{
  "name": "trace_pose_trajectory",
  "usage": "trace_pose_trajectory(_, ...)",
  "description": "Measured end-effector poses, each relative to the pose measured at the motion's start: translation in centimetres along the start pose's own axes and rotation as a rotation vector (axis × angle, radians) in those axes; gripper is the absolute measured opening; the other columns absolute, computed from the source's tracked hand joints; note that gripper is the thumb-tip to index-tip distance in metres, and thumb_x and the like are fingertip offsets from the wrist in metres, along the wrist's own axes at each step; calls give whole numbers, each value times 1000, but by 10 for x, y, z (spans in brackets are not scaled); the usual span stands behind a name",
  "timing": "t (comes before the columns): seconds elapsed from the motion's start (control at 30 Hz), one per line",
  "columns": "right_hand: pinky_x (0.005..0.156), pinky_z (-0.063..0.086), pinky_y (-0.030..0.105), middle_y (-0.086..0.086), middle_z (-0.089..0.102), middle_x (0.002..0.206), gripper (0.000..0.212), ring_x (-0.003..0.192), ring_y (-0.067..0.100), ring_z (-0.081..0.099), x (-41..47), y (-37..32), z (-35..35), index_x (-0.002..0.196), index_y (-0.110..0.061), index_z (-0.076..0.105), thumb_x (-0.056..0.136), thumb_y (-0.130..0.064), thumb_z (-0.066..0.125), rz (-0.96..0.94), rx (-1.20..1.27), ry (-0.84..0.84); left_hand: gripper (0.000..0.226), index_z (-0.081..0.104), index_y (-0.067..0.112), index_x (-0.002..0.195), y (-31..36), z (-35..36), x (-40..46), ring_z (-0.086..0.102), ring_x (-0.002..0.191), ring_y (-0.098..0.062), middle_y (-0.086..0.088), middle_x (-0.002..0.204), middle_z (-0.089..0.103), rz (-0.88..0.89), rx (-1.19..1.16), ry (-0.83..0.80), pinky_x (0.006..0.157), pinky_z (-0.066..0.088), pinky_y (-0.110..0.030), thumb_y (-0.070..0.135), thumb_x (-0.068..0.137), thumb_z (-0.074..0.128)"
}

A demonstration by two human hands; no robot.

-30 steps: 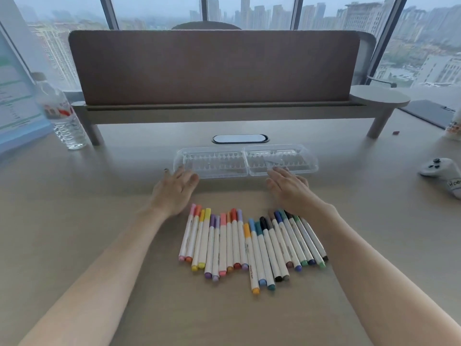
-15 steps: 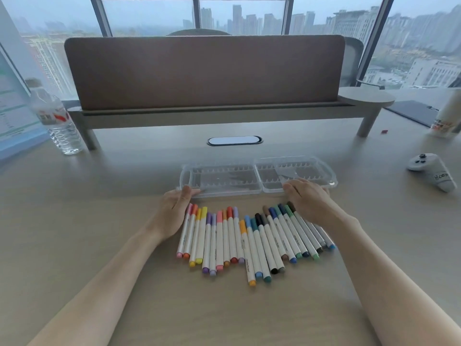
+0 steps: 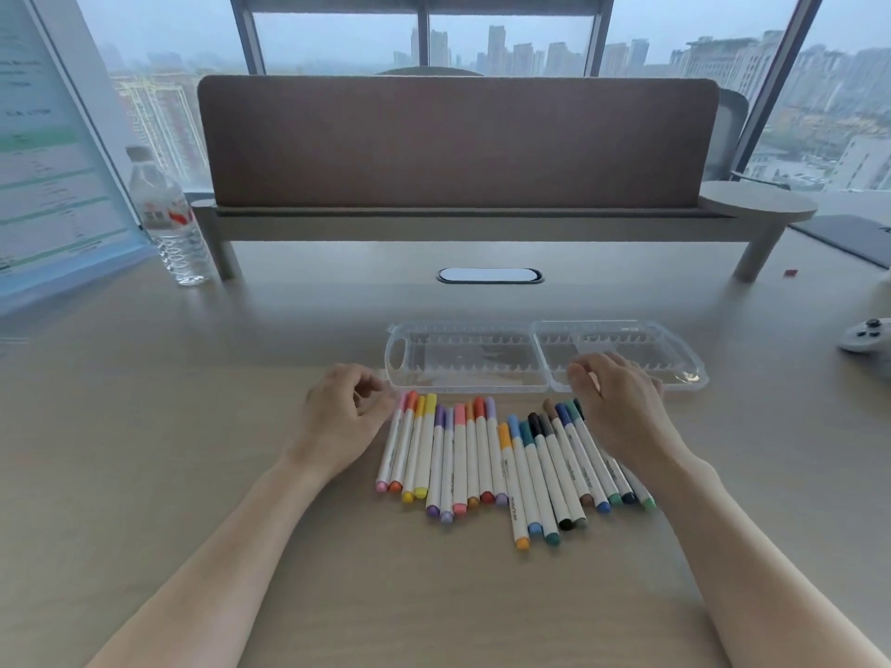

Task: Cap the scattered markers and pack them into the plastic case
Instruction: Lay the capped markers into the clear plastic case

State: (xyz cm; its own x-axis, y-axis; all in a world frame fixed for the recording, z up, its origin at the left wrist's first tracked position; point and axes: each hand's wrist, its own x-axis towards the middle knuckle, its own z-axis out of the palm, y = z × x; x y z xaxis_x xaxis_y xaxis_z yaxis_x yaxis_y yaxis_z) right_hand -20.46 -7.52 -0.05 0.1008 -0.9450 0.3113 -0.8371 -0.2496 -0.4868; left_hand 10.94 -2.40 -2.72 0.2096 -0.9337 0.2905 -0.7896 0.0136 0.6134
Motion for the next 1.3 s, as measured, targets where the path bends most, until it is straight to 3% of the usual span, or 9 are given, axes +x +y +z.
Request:
trace_pose_trajectory(0.1, 100, 31, 40, -8, 62, 121, 30, 112, 15, 53, 0, -22, 6, 118, -24, 64, 102, -37, 42, -88, -1, -81, 33, 61, 31, 76, 1, -3, -4, 59, 69, -5, 12, 71, 64, -35, 124, -132, 62, 46, -24, 62, 86, 63)
trace_pose_trajectory(0.27, 104, 35, 38, -8, 60, 124, 26, 115, 16, 51, 3, -35, 13, 121, -23, 63, 102, -31, 47, -92, -10, -160, 35, 62, 31, 79, 8, -8, -4, 61, 72, -4, 12, 75, 65, -48, 190, -211, 66, 53, -27, 64, 87, 61)
trace_pose_trajectory(0.47, 80, 38, 22, -3, 64, 119, 23, 95, 7, 54, 6, -13, 6, 117, -17, 67, 102, -20, 50, -47, 93, -113, 39, 62, 30, 75, 11, -11, -8, 61, 68, -7, 10, 70, 65, -55, 245, -235, 65, 56, -32, 67, 87, 58)
trace_pose_trajectory(0.57, 85, 37, 26, -2, 62, 127, 28, 103, 11, 53, 9, -2, -2, 124, -15, 65, 102, -17, 47, -16, 101, -106, 41, 61, 29, 75, 10, -6, -8, 61, 68, -8, 10, 69, 64, -43, 225, -174, 65, 55, -33, 66, 90, 53)
trace_pose_trajectory(0.67, 105, 37, 38, -4, 55, 141, 35, 123, 19, 52, 11, 4, -7, 135, -19, 58, 104, -19, 41, -7, 30, -191, 33, 63, 25, 94, 8, 3, -3, 59, 97, -14, 10, 99, 65, 115, 164, 12, 80, 45, -28, 56, 96, 51)
trace_pose_trajectory(0.73, 114, 30, 43, -4, 54, 144, 37, 130, 21, 48, 11, 6, -7, 138, -20, 56, 105, -21, 40, -1, -15, -242, 49, 63, 21, 124, 5, 6, 5, 45, 126, -19, 6, 133, 58, 213, 162, -15, 100, 36, -30, 55, 98, 41)
trace_pose_trajectory(0.8, 114, 31, 44, -4, 57, 141, 36, 130, 20, 49, 11, 9, -7, 136, -20, 58, 104, -22, 41, -1, -7, -251, 69, 57, 20, 137, 2, 7, 13, 39, 137, -19, 4, 143, 55, 236, 157, -110, 110, 31, -36, 64, 94, 25)
trace_pose_trajectory(1.03, 91, 38, 24, -3, 69, 119, 32, 108, 13, 59, 5, 18, -16, 123, -18, 68, 103, -15, 42, 41, 118, -235, 69, 69, 23, 117, -6, 12, 9, 53, 114, -17, 9, 112, 63, 269, 152, -80, 98, 42, -39, 65, 95, 19)
trace_pose_trajectory(1.3, 81, 41, 16, -8, 72, 102, 30, 99, 6, 64, -2, 23, -20, 109, -20, 74, 101, -11, 46, 38, 204, -217, 84, 71, 19, 96, -5, 12, 7, 49, 98, -14, 12, 93, 58, 265, 182, -56, 85, 37, -32, 79, 89, 13)
